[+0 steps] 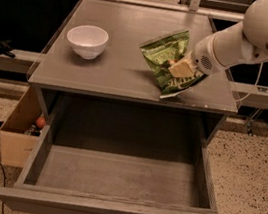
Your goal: Pick green jalapeno chip bag from top drawer and place on counter
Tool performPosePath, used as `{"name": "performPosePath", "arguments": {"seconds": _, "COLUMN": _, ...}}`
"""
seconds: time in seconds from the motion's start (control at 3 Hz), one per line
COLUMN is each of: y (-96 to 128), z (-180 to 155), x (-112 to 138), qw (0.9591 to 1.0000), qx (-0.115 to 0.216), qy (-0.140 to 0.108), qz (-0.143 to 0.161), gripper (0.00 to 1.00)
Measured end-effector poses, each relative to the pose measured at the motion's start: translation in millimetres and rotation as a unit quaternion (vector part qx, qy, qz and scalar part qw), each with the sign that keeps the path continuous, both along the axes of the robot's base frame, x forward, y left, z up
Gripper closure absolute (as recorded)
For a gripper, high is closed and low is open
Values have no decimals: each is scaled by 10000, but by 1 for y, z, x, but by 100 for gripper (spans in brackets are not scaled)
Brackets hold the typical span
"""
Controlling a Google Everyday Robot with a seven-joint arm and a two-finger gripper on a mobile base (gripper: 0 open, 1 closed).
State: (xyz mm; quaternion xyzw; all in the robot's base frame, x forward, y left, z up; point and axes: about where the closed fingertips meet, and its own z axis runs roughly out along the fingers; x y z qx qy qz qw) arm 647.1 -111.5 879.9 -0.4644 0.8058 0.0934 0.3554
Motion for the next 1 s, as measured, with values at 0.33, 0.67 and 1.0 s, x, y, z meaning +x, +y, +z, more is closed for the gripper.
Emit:
{"name": "performPosePath", "arguments": {"seconds": 0.33, "y": 0, "z": 0, "x": 0, "qw": 10000, "qx": 0, "qy": 0, "qz": 0, "gripper": 14}}
{"name": "performPosePath", "arguments": {"seconds": 0.67, "y": 0, "z": 0, "x": 0, "qw": 10000, "qx": 0, "qy": 0, "qz": 0, "gripper": 0}}
{"name": "performPosePath", "arguments": {"seconds": 1.0, "y": 0, "z": 0, "x": 0, "qw": 10000, "qx": 0, "qy": 0, "qz": 0, "gripper": 0}}
